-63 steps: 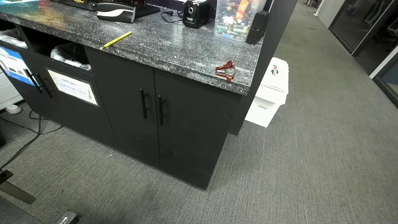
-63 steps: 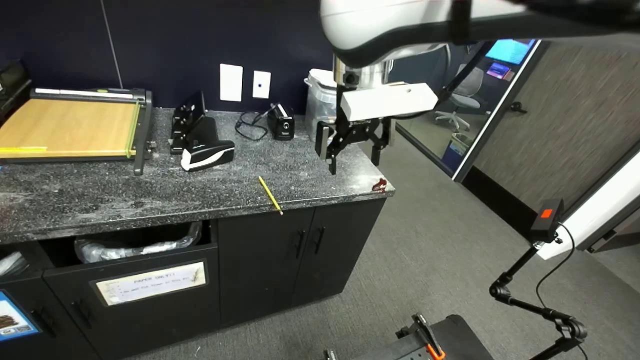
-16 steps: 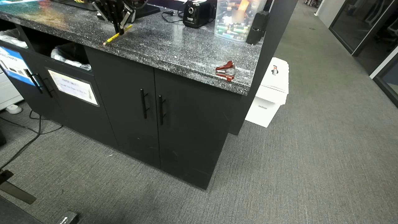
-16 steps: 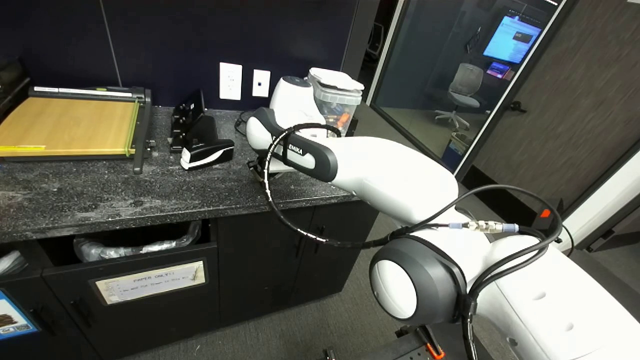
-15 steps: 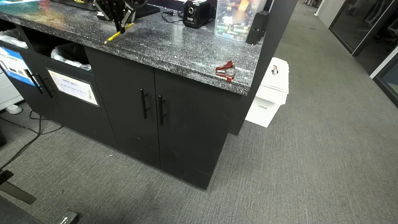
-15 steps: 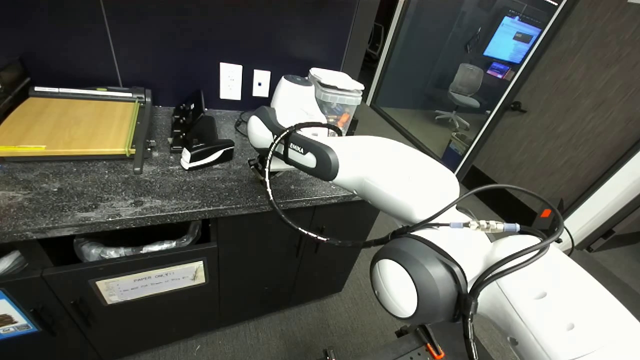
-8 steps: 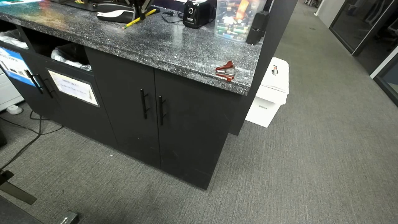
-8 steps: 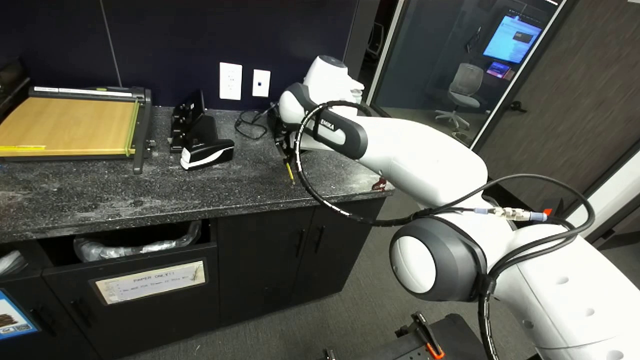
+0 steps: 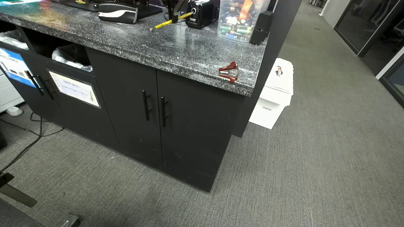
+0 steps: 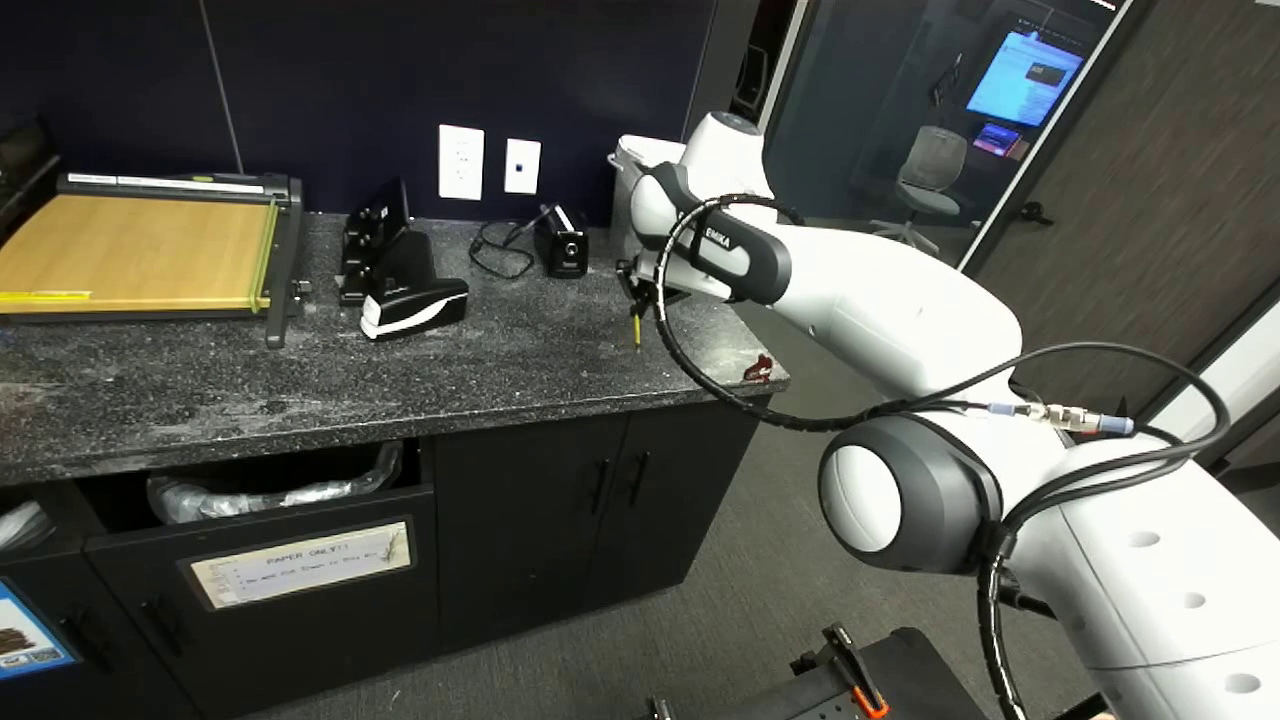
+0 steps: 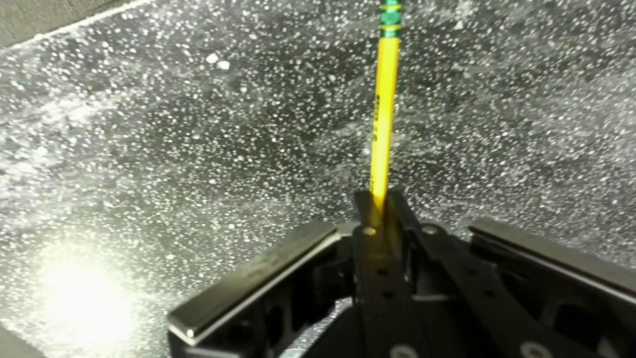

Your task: Move the pencil to the right

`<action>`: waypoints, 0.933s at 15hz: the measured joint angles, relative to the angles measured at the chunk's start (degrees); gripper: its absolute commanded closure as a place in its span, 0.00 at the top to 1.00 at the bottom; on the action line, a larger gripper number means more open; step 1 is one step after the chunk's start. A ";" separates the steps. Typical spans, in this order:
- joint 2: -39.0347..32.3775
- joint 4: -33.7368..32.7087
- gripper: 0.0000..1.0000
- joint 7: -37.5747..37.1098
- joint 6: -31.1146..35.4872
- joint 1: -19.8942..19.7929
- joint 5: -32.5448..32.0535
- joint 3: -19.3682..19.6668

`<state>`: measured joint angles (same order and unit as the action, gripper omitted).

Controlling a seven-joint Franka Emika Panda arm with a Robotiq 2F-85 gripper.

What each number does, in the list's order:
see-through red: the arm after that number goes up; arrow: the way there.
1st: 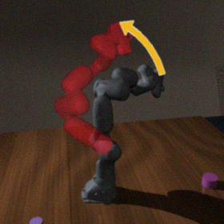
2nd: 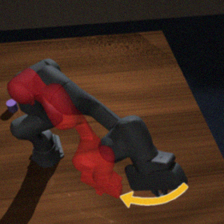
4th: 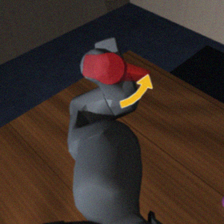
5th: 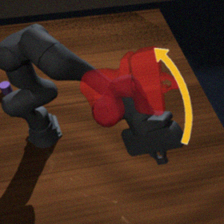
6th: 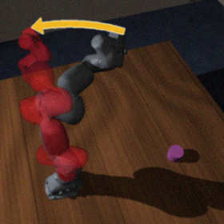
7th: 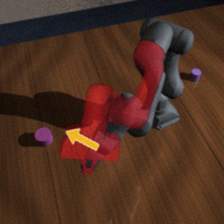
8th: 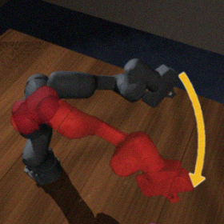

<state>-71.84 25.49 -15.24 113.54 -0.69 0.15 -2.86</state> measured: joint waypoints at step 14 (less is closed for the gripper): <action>-1.44 0.61 0.02 -12.70 -0.02 -4.58 0.40 2.27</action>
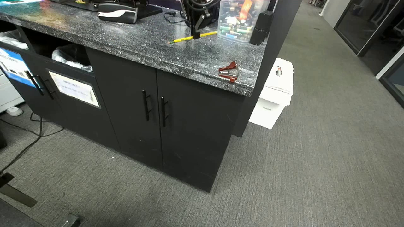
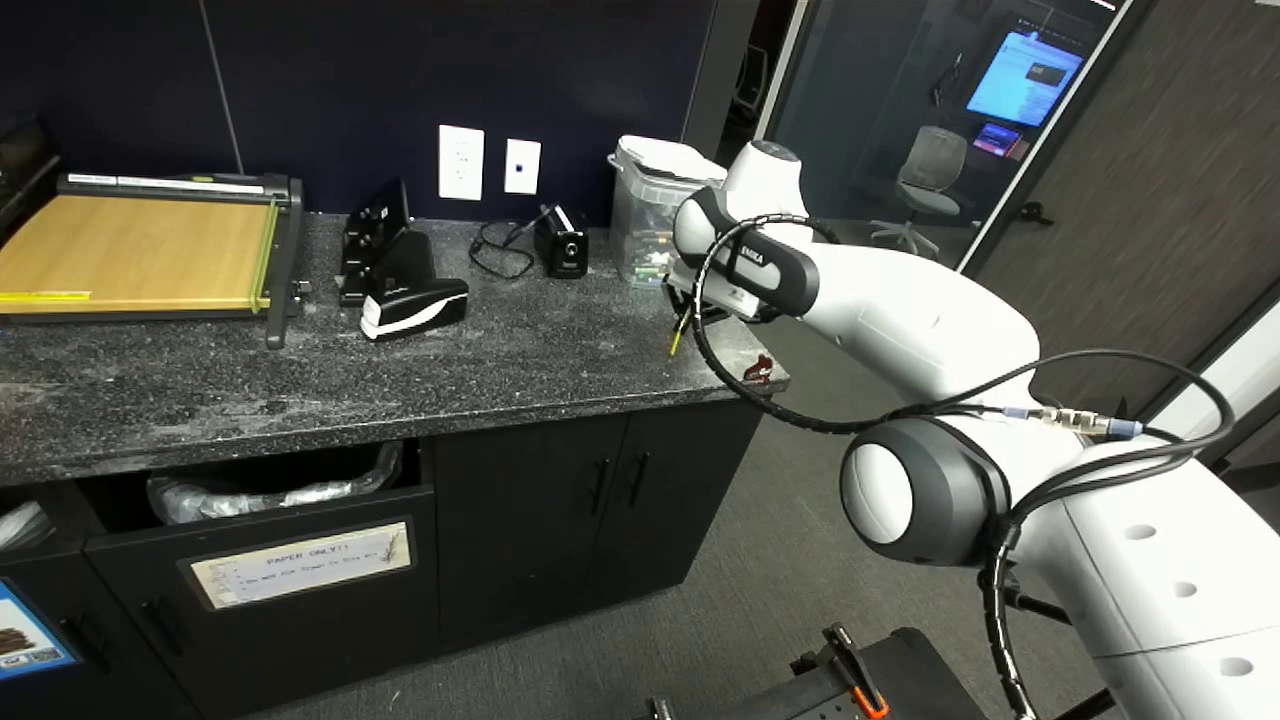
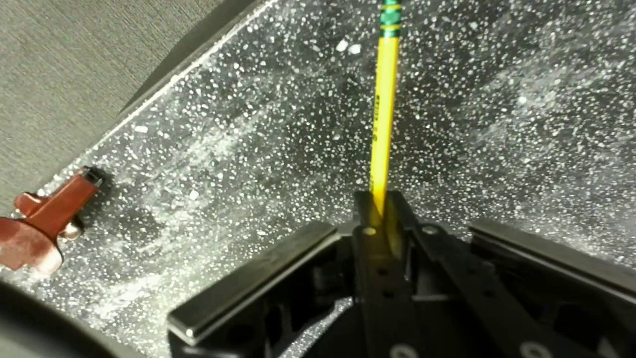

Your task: Move the pencil to the right

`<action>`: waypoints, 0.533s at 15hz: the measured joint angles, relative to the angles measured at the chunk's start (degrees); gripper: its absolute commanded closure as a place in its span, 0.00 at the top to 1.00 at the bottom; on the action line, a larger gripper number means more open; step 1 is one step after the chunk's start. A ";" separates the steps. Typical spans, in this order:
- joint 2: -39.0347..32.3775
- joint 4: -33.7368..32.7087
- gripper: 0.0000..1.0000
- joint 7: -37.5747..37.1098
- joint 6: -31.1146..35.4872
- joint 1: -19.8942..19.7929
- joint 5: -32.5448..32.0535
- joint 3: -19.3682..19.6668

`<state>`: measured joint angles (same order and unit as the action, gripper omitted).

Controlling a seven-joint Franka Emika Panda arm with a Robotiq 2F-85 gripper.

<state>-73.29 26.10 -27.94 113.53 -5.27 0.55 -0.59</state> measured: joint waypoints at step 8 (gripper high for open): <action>-2.58 0.08 0.42 -6.92 -0.21 -0.42 0.00 2.35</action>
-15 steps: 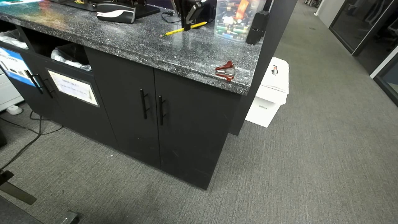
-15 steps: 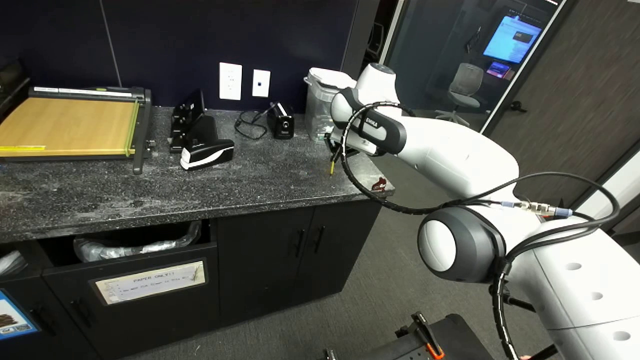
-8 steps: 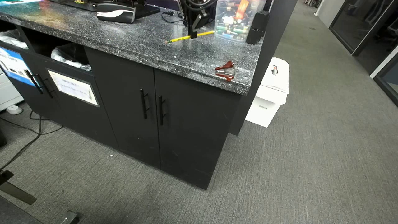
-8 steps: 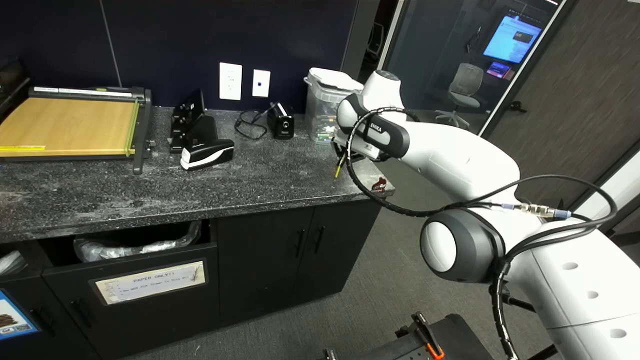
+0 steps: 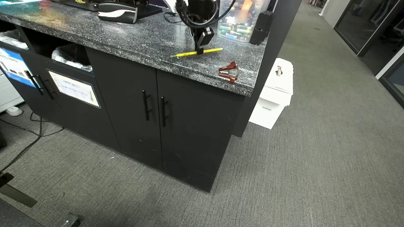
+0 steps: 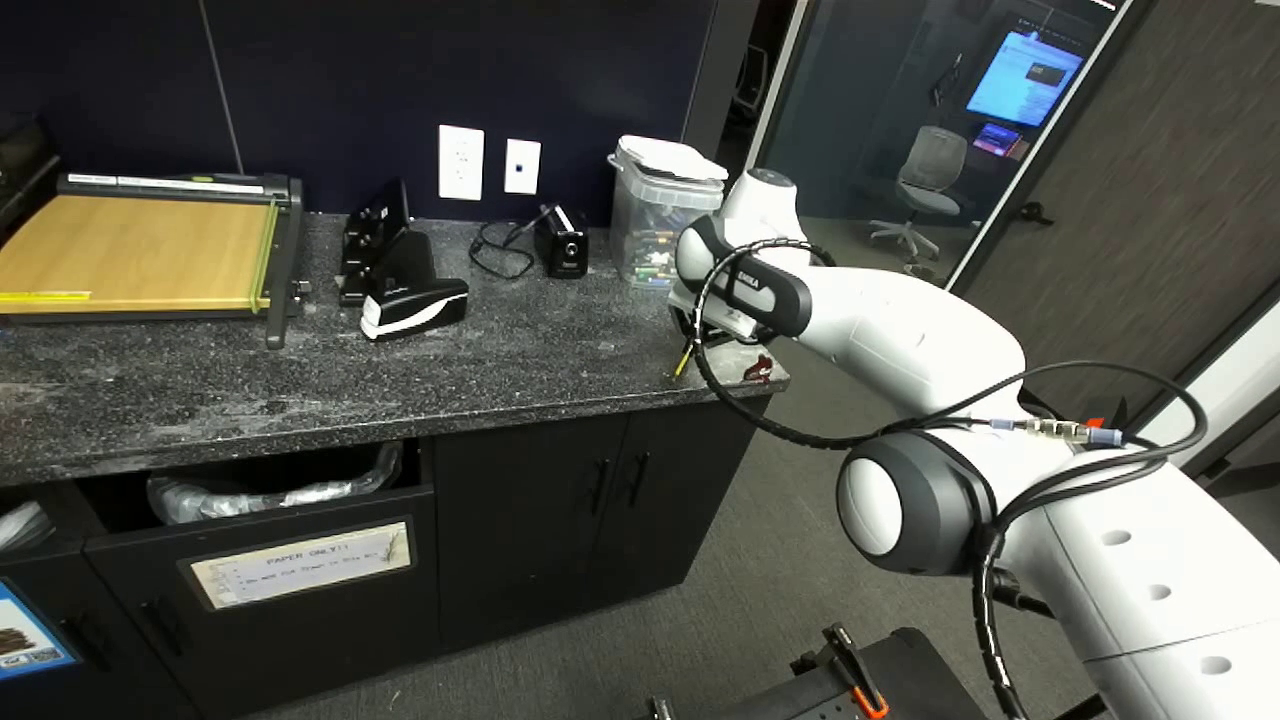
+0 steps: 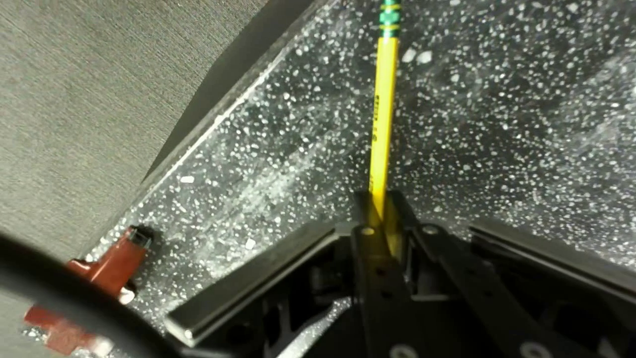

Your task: Move the pencil to the right

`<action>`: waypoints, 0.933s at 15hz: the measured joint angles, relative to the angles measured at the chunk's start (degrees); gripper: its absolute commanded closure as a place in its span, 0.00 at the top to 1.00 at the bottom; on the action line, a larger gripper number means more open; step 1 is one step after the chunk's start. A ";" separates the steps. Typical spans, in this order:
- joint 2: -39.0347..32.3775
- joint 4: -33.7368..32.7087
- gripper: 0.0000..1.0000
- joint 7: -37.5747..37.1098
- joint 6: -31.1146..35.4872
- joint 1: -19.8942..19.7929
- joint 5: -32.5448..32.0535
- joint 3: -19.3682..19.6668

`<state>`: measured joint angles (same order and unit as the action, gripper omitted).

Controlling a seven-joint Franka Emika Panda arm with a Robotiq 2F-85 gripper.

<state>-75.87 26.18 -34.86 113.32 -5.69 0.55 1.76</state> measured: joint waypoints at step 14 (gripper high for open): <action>1.11 -0.20 1.00 4.63 -9.33 -0.90 6.40 -3.83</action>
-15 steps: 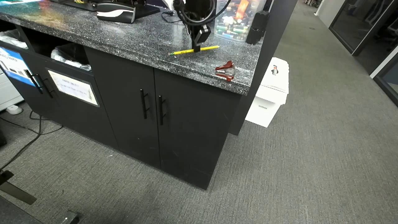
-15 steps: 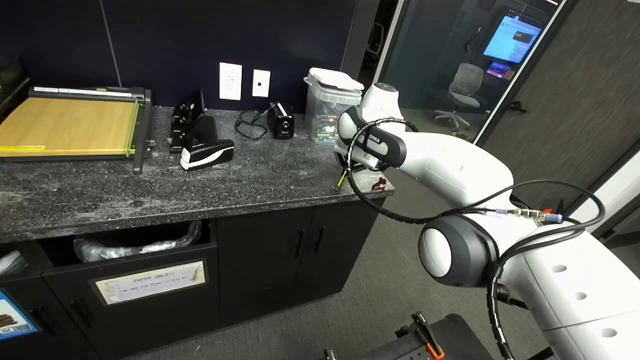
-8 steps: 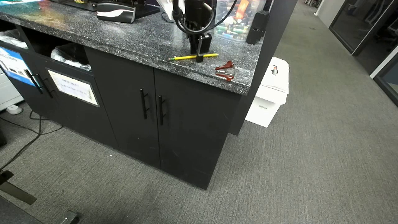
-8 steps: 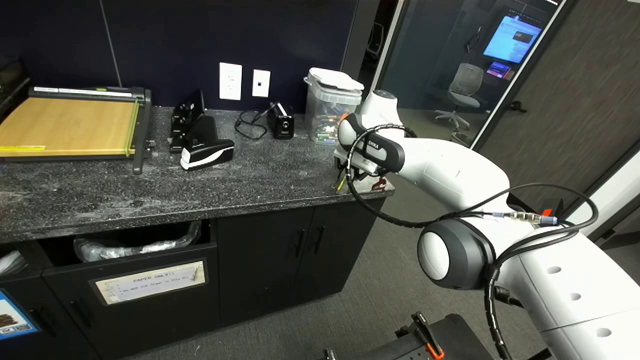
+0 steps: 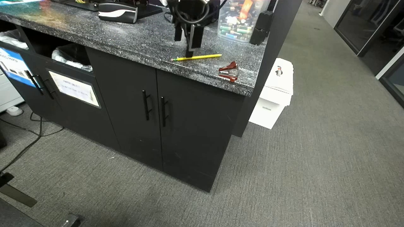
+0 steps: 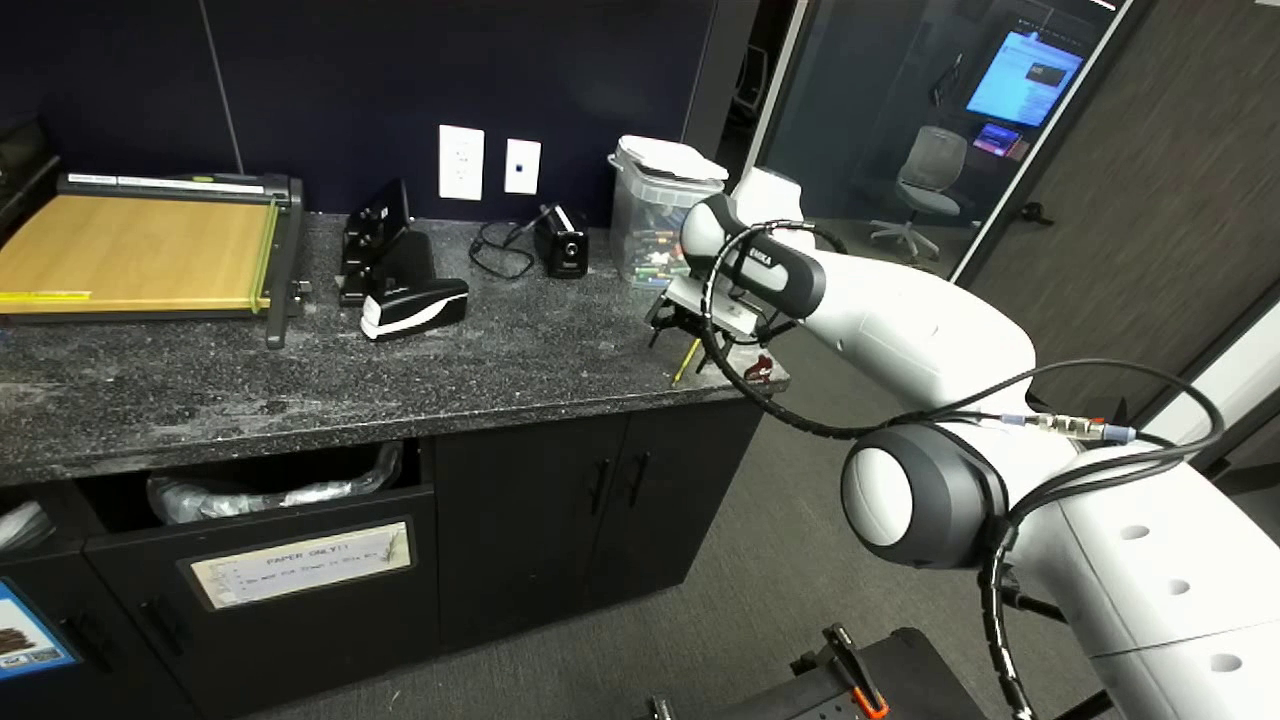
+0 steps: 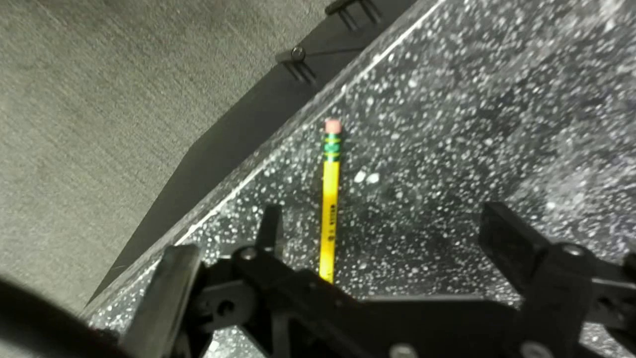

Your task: Move the pencil to the right

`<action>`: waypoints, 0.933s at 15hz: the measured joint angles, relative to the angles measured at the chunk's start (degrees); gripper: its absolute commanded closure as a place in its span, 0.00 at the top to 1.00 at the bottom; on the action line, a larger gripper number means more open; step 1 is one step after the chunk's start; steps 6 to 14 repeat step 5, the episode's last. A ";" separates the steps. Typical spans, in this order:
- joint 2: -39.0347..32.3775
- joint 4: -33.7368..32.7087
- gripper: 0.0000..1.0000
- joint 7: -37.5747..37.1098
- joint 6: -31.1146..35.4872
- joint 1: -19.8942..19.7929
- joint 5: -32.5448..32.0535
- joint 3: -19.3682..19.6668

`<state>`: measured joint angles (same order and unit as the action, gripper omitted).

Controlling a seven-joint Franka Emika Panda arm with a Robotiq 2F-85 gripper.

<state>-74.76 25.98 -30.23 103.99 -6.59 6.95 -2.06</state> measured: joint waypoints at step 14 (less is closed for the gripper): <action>0.11 0.33 1.00 0.29 -0.47 -0.03 0.16 0.23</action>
